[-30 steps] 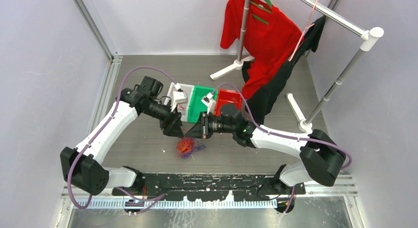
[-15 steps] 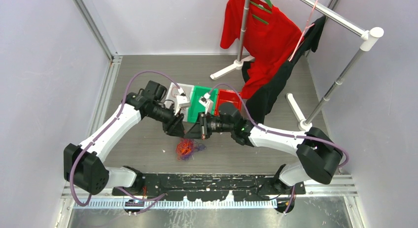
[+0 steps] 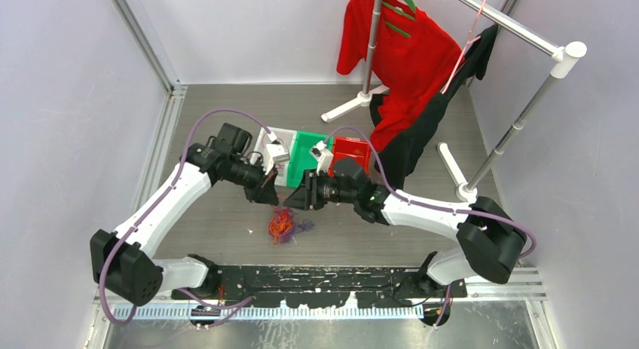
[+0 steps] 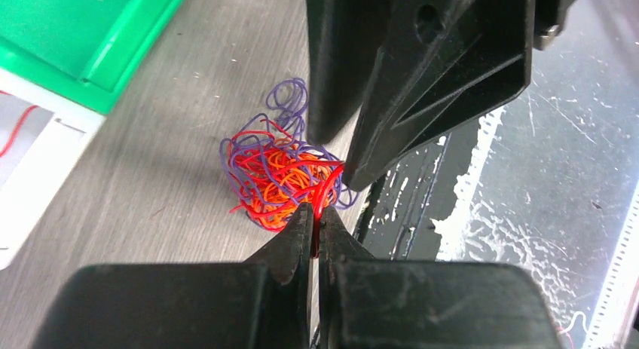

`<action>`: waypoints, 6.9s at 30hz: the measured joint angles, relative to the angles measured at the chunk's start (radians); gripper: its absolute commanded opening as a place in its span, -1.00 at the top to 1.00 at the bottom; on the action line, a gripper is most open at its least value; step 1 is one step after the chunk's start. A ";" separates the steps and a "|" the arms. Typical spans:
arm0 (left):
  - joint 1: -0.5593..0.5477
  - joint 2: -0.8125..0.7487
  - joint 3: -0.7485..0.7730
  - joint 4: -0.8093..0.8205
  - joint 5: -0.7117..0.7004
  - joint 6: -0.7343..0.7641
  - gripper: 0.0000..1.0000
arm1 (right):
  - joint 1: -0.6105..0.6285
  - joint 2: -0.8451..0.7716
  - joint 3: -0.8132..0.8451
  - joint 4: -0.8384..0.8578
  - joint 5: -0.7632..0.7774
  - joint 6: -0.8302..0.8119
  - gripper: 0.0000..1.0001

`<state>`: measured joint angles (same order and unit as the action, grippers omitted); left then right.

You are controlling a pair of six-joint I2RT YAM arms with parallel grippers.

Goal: Untangle the cables

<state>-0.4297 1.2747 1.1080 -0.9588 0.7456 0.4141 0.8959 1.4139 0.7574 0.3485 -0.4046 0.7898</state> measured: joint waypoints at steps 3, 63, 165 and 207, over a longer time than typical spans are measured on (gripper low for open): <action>0.000 -0.032 0.021 -0.012 -0.034 -0.045 1.00 | 0.008 -0.027 -0.001 -0.044 0.080 -0.027 -0.25; -0.025 -0.066 0.470 -0.214 0.125 -0.315 1.00 | 0.246 0.134 -0.033 0.280 0.618 -0.079 -0.36; -0.027 0.095 1.435 0.695 -0.428 -0.309 1.00 | 0.257 0.304 -0.177 0.411 0.662 -0.542 -0.16; -0.027 -0.066 0.333 0.772 -0.544 -0.011 1.00 | 0.261 -0.193 -0.382 0.307 0.954 -0.438 -0.52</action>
<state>-0.4564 1.2087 1.4406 -0.1867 0.2012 0.4026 1.1572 1.2205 0.3756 0.6559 0.5491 0.3519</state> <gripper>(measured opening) 0.015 0.765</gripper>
